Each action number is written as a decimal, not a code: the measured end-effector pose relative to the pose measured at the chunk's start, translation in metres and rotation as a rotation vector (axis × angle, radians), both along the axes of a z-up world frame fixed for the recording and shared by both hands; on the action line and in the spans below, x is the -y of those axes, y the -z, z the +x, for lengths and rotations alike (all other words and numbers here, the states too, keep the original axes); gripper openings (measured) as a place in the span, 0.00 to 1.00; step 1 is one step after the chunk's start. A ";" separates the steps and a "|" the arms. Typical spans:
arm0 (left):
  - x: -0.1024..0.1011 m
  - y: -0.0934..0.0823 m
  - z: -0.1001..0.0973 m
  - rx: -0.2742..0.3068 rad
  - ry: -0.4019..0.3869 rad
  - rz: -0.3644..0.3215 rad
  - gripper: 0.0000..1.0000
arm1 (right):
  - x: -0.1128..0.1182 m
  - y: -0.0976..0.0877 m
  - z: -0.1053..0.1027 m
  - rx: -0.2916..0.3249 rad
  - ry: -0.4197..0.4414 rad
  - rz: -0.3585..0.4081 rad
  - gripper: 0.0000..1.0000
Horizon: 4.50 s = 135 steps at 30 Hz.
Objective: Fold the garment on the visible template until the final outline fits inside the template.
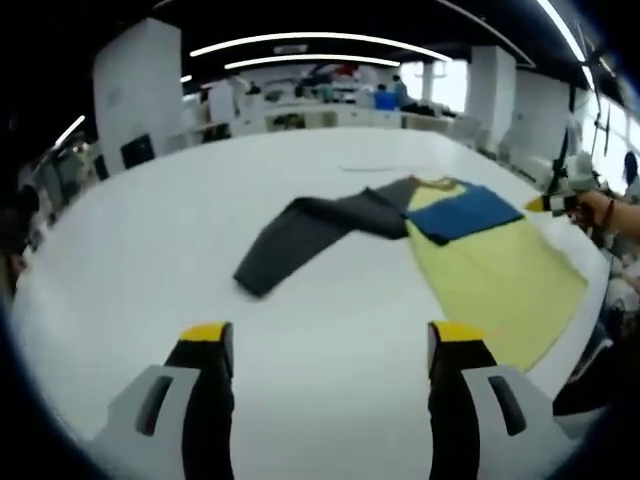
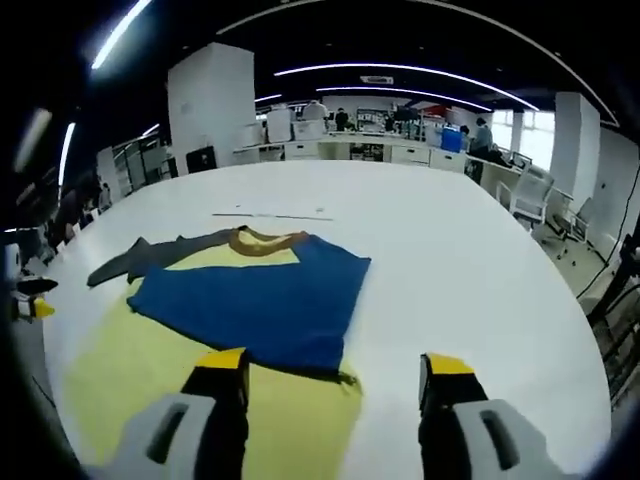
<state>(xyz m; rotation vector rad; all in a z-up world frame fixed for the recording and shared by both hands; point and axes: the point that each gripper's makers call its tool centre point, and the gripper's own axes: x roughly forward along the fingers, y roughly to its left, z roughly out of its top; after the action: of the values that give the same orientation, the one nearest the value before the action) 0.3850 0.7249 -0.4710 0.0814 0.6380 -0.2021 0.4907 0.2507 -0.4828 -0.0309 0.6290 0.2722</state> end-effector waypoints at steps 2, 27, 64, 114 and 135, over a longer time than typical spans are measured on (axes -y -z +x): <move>-0.003 0.002 0.006 -0.014 -0.014 -0.024 0.76 | -0.008 -0.007 -0.004 0.007 -0.024 0.009 0.81; -0.050 0.028 0.068 -0.025 -0.260 -0.232 0.46 | -0.030 -0.063 -0.047 0.064 -0.151 0.092 0.94; -0.099 0.034 0.075 -0.019 -0.429 -0.173 0.00 | -0.033 -0.058 -0.086 0.048 -0.192 -0.009 0.96; -0.110 0.012 0.087 -0.046 -0.389 -0.062 0.00 | -0.035 -0.043 -0.111 -0.022 -0.189 -0.022 0.97; -0.125 0.054 0.088 -0.142 -0.497 -0.151 0.00 | -0.033 -0.046 -0.111 -0.022 -0.182 -0.031 0.98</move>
<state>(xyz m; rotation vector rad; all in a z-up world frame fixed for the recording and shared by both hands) 0.4733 0.8497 -0.5251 -0.2376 0.7624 0.2262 0.3797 0.2836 -0.4365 -0.1151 0.6534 0.4397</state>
